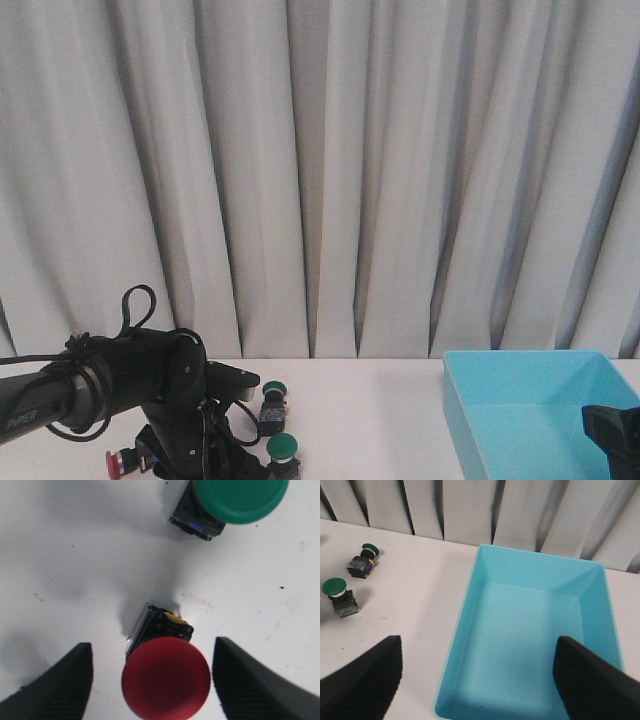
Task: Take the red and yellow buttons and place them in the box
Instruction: 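Lift the red button with the left gripper toward the right gripper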
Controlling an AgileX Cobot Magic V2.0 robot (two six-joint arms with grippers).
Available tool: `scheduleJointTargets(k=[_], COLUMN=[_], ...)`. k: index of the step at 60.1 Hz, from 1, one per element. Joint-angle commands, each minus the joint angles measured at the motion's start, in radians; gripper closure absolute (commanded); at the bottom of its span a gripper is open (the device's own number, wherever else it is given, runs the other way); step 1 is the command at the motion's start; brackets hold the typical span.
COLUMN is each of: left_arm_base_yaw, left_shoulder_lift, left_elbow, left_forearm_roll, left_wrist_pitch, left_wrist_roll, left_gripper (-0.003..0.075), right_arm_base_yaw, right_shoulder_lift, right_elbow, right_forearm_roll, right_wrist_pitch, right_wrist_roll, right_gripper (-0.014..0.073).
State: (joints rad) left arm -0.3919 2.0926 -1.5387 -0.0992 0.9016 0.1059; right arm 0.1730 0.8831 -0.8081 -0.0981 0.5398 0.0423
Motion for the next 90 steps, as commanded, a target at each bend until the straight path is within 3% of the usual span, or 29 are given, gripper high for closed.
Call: scheduleJointTargets(k=[1, 25, 40, 54, 74, 90], left_arm_base_yaw=[-0.005, -0.005, -0.005, -0.005, -0.034, -0.041], left_shoulder_lift=[-0.055, -0.071, -0.173, -0.325, -0.374, -0.374], left_elbow=[-0.03, -0.03, -0.112, -0.205, -0.261, -0.261], left_forearm_roll=[-0.008, -0.007, -0.025, -0.311, -0.866, -0.966], left_wrist_pitch=[-0.026, 0.004, 0.146, 0.119, 0.119, 0.134], left_wrist_roll=[-0.003, 0.084, 0.153, 0.154, 0.256, 0.263], left_gripper=[0.0332, 0.0729, 0.0727, 0.0727, 0.0726, 0.0724], right_arm_base_yaw=[0.003, 0.005, 0.08, 0.192, 0.385, 0.389], right_shoulder_lift=[-0.006, -0.006, -0.013, 0.032, 0.141, 0.177], right_elbow=[-0.034, -0.034, -0.034, -0.034, -0.034, -0.034], right_forearm_roll=[-0.001, -0.001, -0.006, 0.002, -0.01, -0.007], right_wrist_pitch=[-0.062, -0.066, -0.14, -0.264, -0.33, -0.443], right_wrist_roll=[-0.011, -0.023, -0.31, -0.581, -0.639, -0.635], right_gripper=[0.0008, 0.001, 0.0015, 0.0015, 0.0015, 0.0015])
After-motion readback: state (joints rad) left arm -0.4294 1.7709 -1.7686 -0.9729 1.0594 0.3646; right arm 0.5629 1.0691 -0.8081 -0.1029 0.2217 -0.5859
